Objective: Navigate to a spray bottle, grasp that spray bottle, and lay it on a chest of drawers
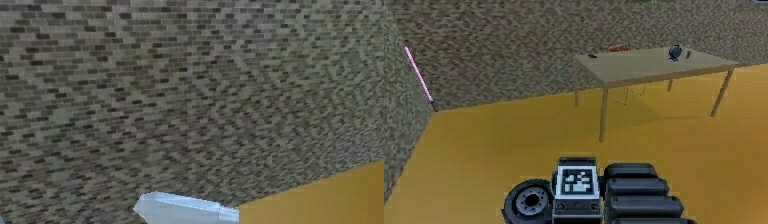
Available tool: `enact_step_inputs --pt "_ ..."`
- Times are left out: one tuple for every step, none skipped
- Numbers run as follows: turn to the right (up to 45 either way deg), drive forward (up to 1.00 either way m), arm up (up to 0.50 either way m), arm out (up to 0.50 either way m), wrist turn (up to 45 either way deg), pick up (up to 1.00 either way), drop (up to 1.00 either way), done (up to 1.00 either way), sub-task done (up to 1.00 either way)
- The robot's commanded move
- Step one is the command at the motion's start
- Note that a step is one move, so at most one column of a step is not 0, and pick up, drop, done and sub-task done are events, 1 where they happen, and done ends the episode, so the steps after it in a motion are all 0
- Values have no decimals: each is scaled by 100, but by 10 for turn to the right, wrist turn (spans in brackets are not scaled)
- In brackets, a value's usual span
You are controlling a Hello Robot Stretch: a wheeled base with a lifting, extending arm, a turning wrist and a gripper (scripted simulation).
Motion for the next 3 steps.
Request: enact_step_inputs --pt "150 0 0 0 0 0 0 0 0" --pt "-450 0 0 0 0 0 0 0 0" --pt "-450 0 0 0 0 0 0 0 0"
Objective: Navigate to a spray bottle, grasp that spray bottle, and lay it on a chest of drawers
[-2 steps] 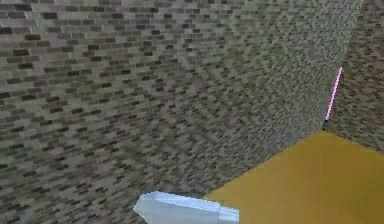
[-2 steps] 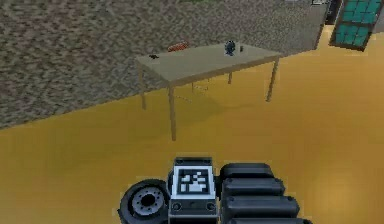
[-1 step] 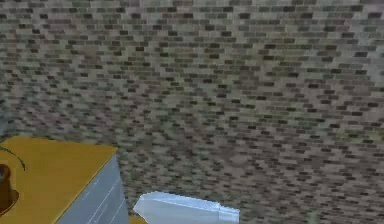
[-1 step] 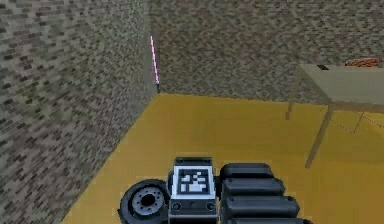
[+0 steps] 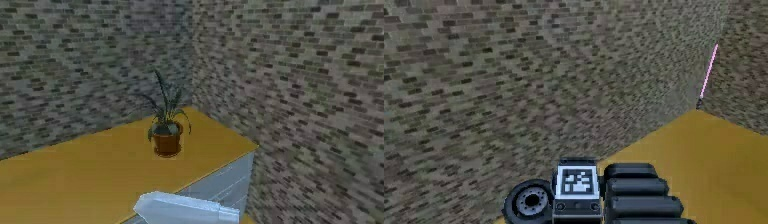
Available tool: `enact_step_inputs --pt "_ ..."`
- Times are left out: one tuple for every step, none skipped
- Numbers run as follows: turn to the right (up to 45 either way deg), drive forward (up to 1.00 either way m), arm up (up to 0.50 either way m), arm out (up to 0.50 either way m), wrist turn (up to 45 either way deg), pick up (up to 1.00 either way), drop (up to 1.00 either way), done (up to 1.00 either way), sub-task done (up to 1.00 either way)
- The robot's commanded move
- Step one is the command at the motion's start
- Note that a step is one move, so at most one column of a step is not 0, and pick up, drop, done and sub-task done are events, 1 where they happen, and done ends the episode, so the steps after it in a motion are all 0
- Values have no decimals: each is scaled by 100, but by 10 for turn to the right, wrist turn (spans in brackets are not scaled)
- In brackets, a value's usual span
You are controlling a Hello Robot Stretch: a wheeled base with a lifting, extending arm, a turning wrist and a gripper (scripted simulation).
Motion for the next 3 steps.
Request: enact_step_inputs --pt "-450 0 0 0 0 0 0 0 0" --pt "-90 0 0 0 0 0 0 0 0" --pt "0 30 0 0 0 0 0 0 0"
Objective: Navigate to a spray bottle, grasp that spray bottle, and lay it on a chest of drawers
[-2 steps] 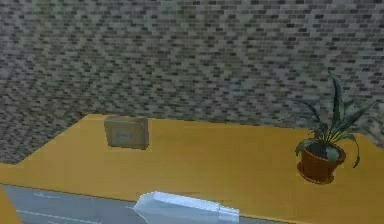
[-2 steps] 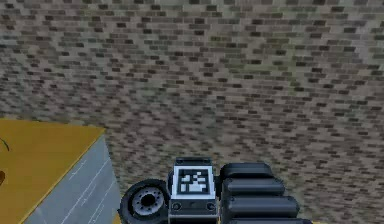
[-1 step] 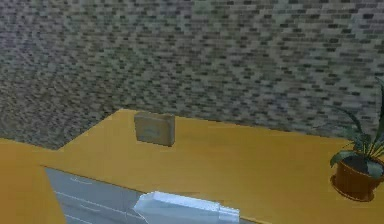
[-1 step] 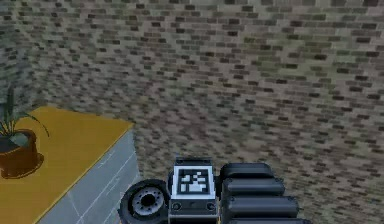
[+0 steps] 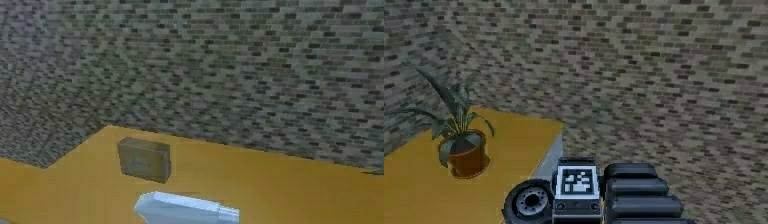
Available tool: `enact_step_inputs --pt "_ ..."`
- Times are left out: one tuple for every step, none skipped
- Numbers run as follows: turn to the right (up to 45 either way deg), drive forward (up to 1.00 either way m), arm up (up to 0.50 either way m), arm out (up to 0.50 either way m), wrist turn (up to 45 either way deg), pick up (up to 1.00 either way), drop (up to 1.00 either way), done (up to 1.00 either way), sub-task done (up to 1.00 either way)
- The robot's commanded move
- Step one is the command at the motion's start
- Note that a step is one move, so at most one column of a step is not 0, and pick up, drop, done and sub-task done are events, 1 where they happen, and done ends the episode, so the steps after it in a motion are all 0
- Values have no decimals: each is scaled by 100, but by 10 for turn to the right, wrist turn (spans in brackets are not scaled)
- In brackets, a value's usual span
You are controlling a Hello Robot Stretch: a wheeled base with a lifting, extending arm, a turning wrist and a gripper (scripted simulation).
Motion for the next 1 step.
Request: enact_step_inputs --pt "-450 0 0 0 0 0 0 0 0"
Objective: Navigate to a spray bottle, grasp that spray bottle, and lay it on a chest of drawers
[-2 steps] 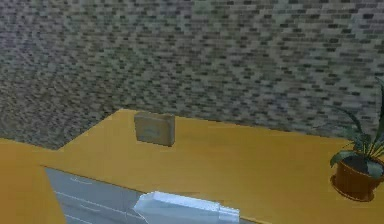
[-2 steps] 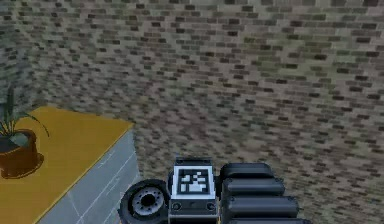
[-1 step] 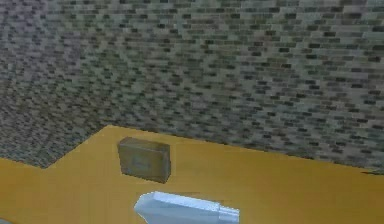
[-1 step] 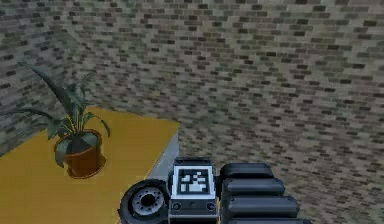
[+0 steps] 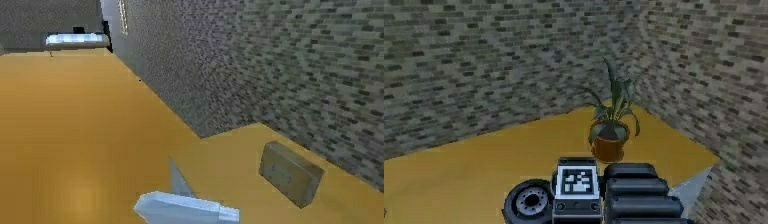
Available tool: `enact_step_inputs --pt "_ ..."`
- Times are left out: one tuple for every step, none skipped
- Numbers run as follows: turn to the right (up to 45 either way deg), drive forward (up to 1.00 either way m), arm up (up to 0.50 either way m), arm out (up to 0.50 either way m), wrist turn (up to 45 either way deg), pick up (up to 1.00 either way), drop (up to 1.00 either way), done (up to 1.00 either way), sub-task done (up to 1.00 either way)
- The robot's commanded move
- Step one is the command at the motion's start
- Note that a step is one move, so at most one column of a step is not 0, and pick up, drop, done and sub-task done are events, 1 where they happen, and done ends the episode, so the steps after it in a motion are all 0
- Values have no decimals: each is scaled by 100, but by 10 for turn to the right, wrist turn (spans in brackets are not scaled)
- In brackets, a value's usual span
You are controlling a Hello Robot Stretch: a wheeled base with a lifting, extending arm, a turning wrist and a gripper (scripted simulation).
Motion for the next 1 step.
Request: enact_step_inputs --pt "-450 0 0 0 0 0 0 0 0"
